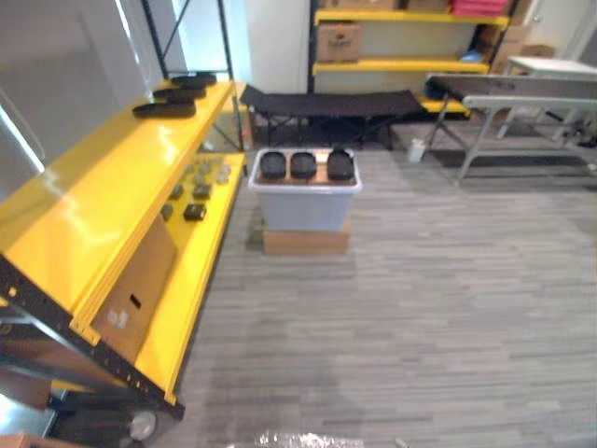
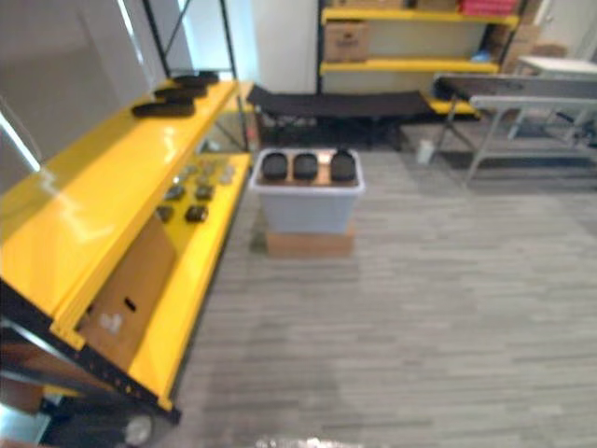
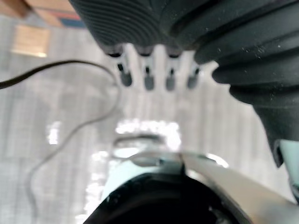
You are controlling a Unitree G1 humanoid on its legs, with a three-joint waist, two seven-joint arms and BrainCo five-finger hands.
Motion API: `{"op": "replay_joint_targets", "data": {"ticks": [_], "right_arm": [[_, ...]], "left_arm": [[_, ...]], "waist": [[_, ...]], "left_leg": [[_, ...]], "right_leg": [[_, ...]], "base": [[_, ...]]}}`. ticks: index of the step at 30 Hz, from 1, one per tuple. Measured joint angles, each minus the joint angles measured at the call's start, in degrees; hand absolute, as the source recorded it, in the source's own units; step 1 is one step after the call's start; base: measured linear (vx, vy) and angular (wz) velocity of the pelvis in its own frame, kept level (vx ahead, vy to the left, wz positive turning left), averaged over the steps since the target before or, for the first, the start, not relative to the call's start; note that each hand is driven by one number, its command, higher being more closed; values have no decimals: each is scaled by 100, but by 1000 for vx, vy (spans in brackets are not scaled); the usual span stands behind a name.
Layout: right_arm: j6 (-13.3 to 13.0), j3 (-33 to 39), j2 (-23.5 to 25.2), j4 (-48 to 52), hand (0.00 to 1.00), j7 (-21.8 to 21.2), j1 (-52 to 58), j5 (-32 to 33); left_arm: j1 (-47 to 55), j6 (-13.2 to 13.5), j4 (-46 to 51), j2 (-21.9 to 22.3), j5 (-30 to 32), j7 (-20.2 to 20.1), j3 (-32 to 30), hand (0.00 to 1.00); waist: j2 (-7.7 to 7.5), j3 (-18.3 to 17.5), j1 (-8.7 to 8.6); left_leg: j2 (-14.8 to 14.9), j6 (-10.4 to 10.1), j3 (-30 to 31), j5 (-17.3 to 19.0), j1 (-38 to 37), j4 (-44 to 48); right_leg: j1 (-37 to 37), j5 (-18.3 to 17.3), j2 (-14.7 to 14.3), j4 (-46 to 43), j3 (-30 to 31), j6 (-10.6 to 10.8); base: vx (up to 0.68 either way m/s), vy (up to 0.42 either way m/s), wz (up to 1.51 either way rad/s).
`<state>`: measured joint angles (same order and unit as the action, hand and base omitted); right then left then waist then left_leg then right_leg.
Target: Walk over and take plastic housings, then place them on the shelf
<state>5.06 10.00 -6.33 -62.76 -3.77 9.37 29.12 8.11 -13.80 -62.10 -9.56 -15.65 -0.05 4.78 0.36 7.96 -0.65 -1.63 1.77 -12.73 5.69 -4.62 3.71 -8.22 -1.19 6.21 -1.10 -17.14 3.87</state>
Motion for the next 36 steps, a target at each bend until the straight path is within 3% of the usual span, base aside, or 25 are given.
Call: {"op": "replay_joint_targets", "data": {"ticks": [5,9,12,29,34,36], "right_arm": [[116,147,43,-155,0,-4,26,92],[152,341,142,-191,0,-2,-11,94],[150,341,223,-196,0,-5,-76,81],[101,336,212,-190,0,15,-54,40],[15,332,222,-160,0,15,-63,52],[-10,338,251,-98,0,25,-57,107]], "left_arm": [[-25,30,-179,-7,-21,-37,5,0],[-52,35,-204,-83,-182,-151,40,0],[-84,35,-205,-160,-255,-128,41,0],[0,120,-211,-119,-372,163,95,0],[30,126,-205,-121,-370,208,57,0],[27,125,-203,-139,-380,207,42,0]], "waist": [[-34,13,3],[-81,41,-6],[-209,146,-6],[-218,174,-24],[-257,156,-20],[-305,200,-34]], "left_leg": [[-95,-14,-25,-301,-638,-825],[-120,-17,-29,-302,-650,-831],[-117,-21,-28,-303,-723,-833],[-192,-28,102,-478,-830,-888],[-256,91,-53,-400,-612,-886],[-381,210,-86,-322,-536,-885]], "right_leg": [[-338,25,-42,232,-17,40],[-342,32,-27,267,-31,53],[-405,37,-29,267,-42,66],[-516,-49,80,170,-159,128],[-99,-163,190,-148,-17,231],[320,-463,422,-859,-5,305]], "base": [[126,14,-2],[71,17,2],[0,0,0],[-101,14,4],[-9,88,-12],[82,114,-8]]}}
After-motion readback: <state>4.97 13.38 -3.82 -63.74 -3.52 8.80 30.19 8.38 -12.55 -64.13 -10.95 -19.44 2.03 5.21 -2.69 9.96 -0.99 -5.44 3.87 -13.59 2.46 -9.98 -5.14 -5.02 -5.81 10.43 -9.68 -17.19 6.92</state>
